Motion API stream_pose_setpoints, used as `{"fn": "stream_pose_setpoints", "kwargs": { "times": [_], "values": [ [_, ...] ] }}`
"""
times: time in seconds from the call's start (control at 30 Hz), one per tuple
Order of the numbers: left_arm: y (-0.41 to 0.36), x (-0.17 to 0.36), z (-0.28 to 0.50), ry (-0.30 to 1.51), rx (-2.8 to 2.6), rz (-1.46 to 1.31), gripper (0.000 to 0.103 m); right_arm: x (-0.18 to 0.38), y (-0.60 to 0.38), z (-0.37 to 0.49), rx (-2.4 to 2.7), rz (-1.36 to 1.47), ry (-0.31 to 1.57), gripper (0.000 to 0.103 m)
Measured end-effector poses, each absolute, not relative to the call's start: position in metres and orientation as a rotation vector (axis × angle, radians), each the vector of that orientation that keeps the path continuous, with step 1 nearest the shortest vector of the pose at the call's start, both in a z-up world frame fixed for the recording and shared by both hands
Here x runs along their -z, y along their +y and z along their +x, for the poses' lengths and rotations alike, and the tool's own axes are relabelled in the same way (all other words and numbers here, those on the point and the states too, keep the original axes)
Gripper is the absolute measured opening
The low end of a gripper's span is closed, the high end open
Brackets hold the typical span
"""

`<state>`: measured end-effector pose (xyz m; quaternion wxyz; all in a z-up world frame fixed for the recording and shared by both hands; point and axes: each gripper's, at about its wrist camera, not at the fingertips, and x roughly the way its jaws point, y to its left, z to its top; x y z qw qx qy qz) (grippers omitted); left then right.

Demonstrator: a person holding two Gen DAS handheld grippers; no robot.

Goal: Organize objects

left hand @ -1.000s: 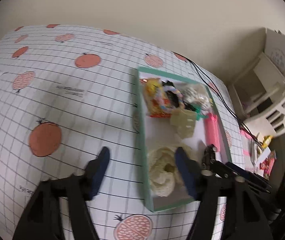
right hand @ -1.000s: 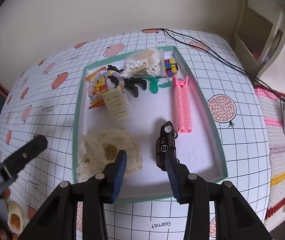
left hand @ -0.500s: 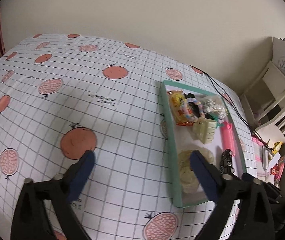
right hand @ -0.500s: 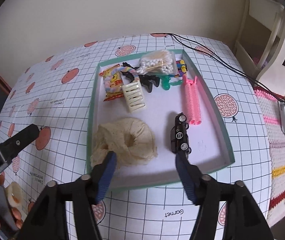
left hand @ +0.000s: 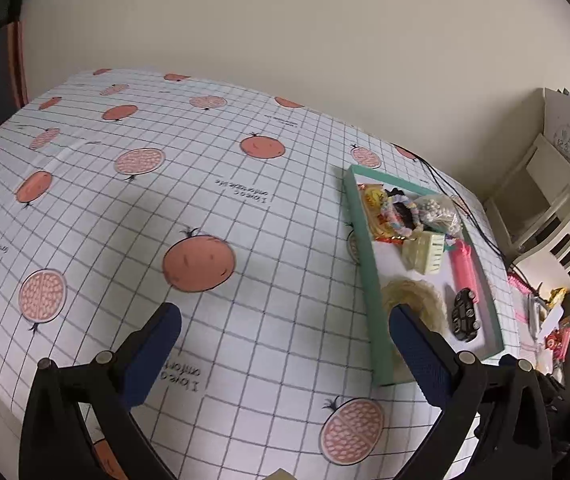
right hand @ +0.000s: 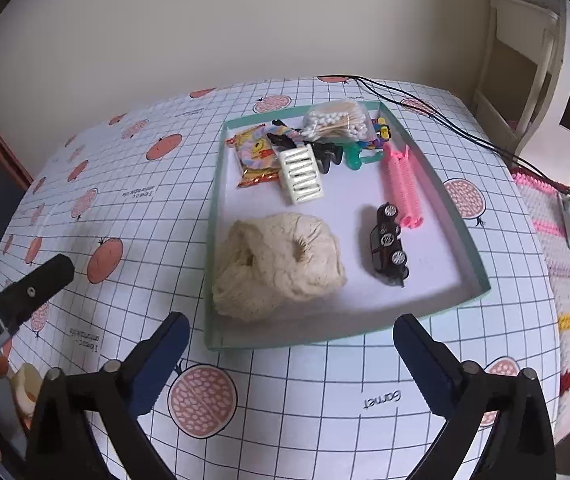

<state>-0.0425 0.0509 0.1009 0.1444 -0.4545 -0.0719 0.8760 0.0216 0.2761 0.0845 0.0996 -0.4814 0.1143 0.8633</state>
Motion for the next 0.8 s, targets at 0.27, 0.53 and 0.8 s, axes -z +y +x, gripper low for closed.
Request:
{"fn": "stream_pose_setpoints", "kwargs": {
  "times": [0.27,0.53,0.8],
  "values": [
    [0.039,-0.073,-0.022,-0.134,-2.543,-1.334,0.103,-0.063,0.267,0.039,-2.530,-1.407,0.290,0.103],
    [0.031,-0.031,-0.008,-0.055,-2.527,-1.438,0.103,-0.032,0.260,0.052,-2.490,-1.453,0.256,0.103],
    [0.027,-0.018,-0.003,-0.030,-2.512,-1.461,0.103,-0.011,0.265,0.060,-2.447,-1.454,0.268,0.103]
  ]
}}
